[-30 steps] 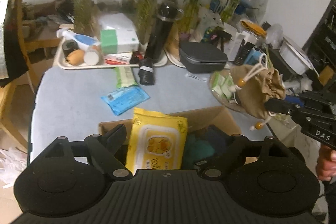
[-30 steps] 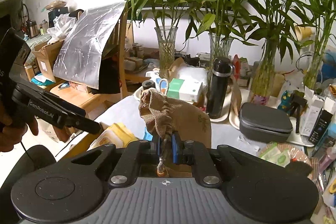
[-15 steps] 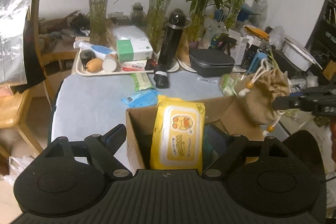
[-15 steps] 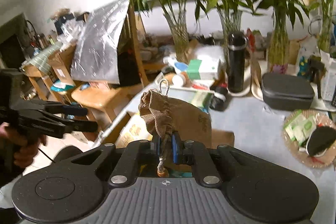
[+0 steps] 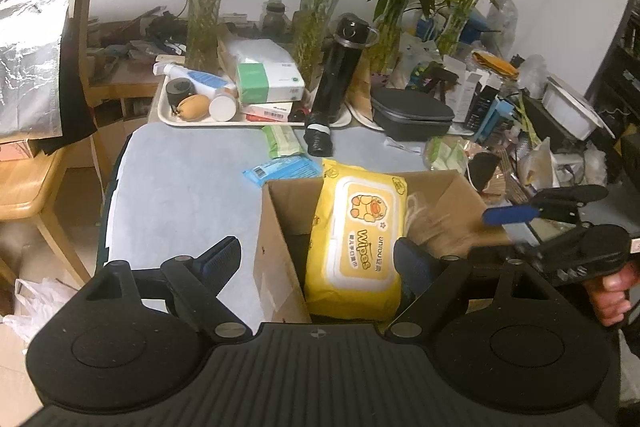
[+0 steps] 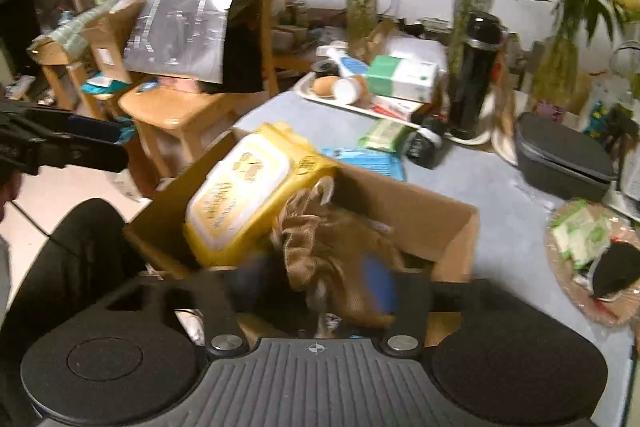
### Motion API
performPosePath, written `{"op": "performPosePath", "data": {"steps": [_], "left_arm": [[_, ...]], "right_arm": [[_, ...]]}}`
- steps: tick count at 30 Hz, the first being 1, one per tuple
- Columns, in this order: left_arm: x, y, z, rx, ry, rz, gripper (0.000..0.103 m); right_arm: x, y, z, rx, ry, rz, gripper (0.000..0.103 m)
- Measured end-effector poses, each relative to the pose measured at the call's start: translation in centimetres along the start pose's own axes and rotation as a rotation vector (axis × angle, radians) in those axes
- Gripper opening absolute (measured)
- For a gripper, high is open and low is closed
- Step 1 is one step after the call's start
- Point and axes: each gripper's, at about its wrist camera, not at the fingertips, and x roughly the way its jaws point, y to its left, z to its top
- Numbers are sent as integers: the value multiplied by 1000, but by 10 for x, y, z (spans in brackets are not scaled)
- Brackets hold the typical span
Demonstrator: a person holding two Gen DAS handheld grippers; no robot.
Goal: Organize soft objects
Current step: 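Lower both grippers into the box and release the wipes pack and pouch, then withdraw both grippers from the box back over the table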
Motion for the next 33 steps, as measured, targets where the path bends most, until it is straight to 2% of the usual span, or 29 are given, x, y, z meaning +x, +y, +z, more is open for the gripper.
{"op": "performPosePath", "data": {"steps": [5,17,24,33], "left_arm": [[0,1,-2,6,-4,-4,84],[5,0,0,13,-27,12,84],[12,-2,-1,44,-43,114,84],[22,-1,4,36,-43,95,84]], "right_arm": [[-5,5,-3,-24,-3,12,99],[-7,-6,-9,-37,-14,-77,103],[1,-24,-11,67,7,-168,103],[6,-45,-10,184,-13,-230,103]]}}
